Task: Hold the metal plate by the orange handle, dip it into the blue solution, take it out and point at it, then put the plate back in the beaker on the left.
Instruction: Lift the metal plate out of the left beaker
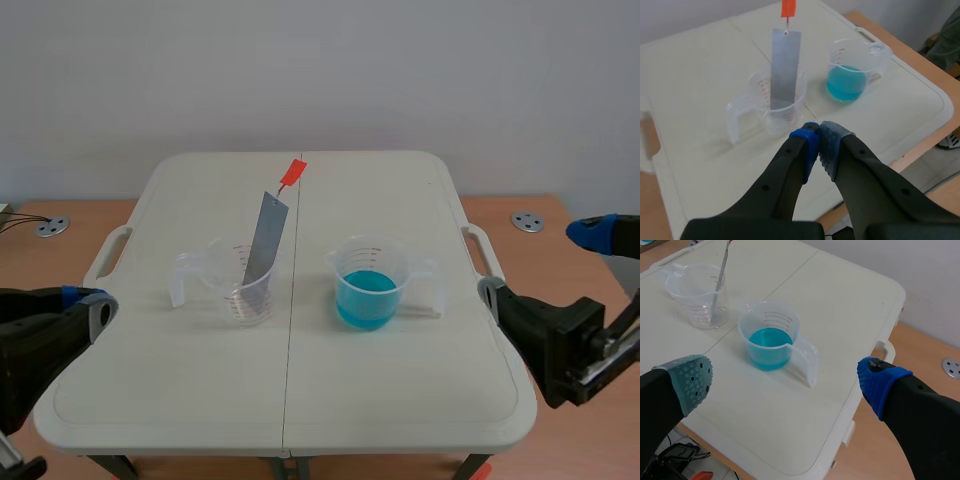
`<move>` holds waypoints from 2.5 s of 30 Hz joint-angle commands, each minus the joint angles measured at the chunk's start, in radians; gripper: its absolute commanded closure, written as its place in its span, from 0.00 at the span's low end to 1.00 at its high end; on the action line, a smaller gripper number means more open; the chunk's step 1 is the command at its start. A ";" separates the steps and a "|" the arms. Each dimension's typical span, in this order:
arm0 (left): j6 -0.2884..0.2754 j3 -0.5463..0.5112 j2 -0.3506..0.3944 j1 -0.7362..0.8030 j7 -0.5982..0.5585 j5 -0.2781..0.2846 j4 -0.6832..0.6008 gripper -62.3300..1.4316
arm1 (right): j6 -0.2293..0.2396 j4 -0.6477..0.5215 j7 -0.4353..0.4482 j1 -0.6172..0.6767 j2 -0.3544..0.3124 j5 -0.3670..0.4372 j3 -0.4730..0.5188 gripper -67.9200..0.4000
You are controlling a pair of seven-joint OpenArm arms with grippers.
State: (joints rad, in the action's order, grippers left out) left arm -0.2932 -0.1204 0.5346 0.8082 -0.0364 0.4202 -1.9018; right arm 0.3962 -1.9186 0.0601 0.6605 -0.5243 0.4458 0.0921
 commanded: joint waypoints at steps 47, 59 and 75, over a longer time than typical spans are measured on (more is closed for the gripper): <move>0.167 0.043 0.000 0.404 0.082 -0.047 0.325 0.94 | -0.011 0.613 -0.362 -0.911 0.382 0.352 -0.379 0.13; 0.164 0.044 0.000 0.402 0.082 -0.046 0.333 0.94 | -0.007 0.887 -0.396 -1.107 0.512 0.351 -0.406 0.13; 0.164 0.043 0.000 0.402 0.083 -0.046 0.333 0.94 | -0.007 1.035 -0.455 -1.176 0.611 0.372 -0.413 0.16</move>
State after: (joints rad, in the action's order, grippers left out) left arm -0.1268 -0.0761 0.5346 1.1973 0.0525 0.3683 -1.5536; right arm 0.3813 -0.8738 -0.4023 -0.4881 0.0784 0.7986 -0.3206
